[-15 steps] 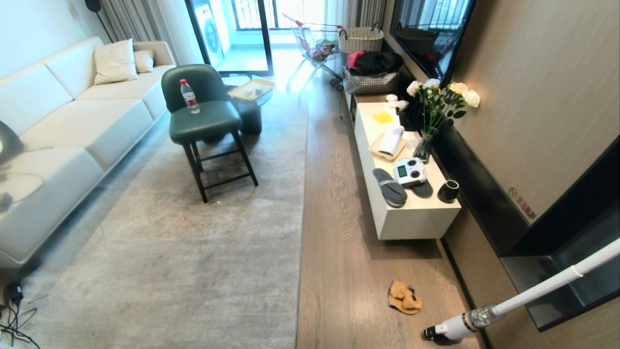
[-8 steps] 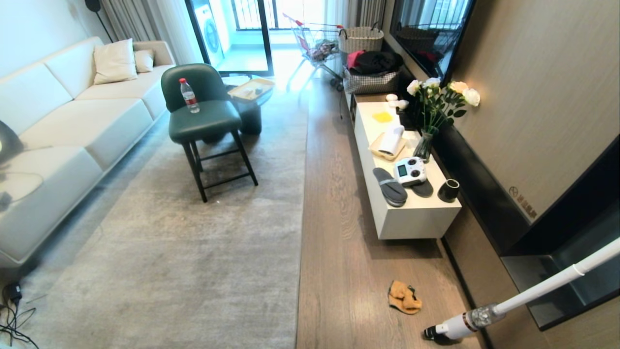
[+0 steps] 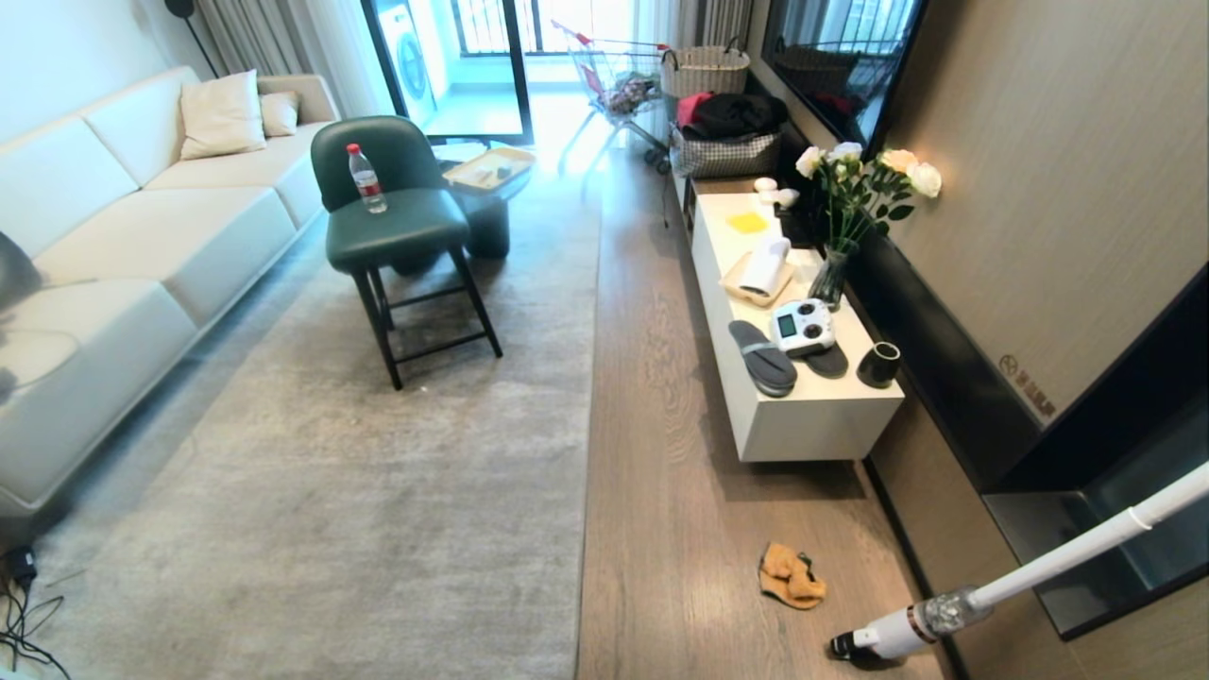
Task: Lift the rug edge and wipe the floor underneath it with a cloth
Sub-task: Pick up the rag
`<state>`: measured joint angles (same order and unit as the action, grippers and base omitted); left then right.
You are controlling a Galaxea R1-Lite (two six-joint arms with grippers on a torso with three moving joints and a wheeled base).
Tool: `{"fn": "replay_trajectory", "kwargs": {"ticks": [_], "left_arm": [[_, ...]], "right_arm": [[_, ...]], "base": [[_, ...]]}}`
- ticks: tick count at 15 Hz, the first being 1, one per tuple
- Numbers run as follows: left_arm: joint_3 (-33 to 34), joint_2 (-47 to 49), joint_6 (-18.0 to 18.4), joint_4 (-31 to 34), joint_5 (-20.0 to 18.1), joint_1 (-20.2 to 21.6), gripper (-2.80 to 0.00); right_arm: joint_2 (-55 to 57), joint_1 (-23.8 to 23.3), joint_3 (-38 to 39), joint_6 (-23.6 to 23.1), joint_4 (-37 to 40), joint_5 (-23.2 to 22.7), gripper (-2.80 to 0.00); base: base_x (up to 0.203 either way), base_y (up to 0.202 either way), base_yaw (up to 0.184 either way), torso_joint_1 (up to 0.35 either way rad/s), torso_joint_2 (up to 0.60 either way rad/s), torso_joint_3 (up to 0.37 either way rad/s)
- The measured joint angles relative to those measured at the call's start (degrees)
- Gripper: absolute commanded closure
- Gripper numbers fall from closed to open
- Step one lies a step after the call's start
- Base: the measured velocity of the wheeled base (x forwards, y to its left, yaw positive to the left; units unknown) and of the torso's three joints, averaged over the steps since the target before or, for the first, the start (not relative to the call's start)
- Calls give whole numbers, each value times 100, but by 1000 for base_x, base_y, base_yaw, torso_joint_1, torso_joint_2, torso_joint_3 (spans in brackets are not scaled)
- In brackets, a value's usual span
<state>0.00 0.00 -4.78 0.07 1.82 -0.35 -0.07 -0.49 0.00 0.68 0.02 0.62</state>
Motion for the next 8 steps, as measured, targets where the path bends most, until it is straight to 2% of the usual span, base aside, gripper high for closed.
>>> {"fn": "replay_trajectory", "kwargs": {"ticks": [2,8], "left_arm": [[0,0,-1,3,1,0,0],[0,0,2,1,0,0,0]], "right_arm": [[0,0,0,197,-12,146,0],[0,0,0,216,-13,157,0]], "base": [[0,0,0,-134,320,172],[0,0,0,-134,321,178]]}}
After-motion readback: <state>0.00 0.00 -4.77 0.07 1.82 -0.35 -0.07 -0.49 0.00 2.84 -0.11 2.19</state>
